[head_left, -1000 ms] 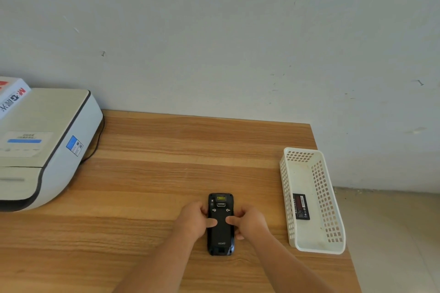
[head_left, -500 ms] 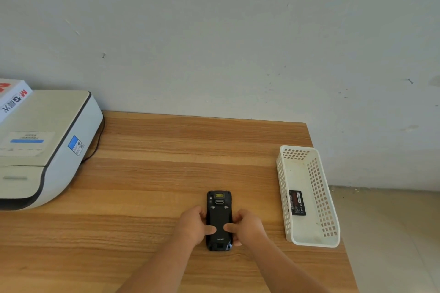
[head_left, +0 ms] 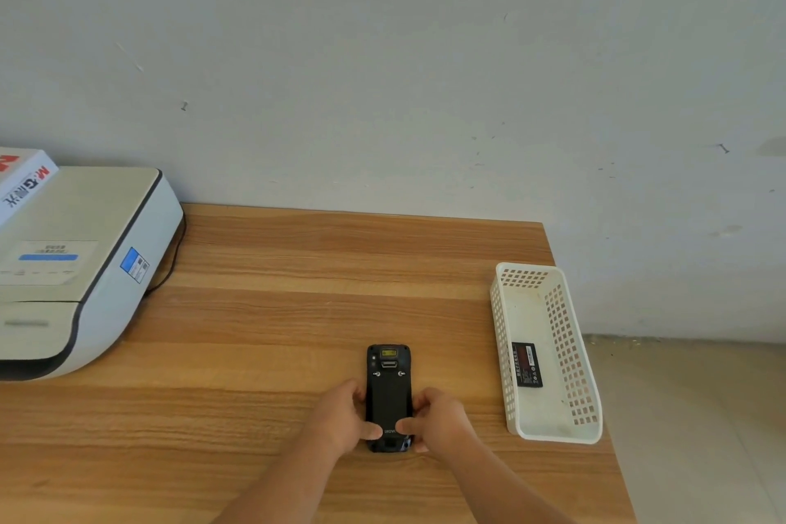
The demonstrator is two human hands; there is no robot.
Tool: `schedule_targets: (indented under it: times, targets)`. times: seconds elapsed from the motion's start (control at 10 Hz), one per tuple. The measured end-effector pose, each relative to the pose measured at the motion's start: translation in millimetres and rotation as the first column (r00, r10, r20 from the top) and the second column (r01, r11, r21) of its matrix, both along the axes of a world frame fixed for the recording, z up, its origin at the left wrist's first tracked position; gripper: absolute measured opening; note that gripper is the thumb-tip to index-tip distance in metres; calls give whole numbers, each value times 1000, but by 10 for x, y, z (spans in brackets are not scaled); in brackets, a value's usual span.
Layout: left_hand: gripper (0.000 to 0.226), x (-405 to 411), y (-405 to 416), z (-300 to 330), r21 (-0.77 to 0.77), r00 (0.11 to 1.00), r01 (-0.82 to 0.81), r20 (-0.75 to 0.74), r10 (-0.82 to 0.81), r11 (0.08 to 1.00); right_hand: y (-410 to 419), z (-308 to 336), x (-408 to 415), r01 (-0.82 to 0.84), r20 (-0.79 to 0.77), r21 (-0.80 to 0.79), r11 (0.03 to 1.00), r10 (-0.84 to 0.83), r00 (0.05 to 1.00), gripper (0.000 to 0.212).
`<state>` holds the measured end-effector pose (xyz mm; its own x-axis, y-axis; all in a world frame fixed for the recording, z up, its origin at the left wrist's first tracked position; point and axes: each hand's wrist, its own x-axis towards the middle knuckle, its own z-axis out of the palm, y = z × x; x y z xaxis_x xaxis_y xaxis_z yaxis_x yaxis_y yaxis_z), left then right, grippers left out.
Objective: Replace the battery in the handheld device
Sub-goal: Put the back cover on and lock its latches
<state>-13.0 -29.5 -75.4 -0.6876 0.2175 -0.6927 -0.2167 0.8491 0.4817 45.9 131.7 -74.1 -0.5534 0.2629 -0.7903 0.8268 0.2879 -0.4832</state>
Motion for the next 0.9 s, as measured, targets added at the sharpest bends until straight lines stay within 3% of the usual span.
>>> schedule_targets:
  times: [0.2, 0.3, 0.7, 0.9]
  targets:
    - [42, -104, 46, 69, -11, 993, -6, 121, 7, 1000, 21, 18, -74, 0, 41, 19, 1000, -1, 999, 37]
    - [36, -198, 106, 128, -13, 989, -59, 133, 61, 998, 62, 36, -202, 86, 8, 31, 996, -86, 996, 36]
    - [27, -213, 229, 44, -170, 991, 14, -131, -37, 985, 12, -77, -328, 86, -5, 141, 986, -87, 996, 23]
    - [39, -173, 149, 175, -140, 994, 39, -97, -53, 989, 61, 1, -230, 98, 34, 120, 988, -102, 994, 50]
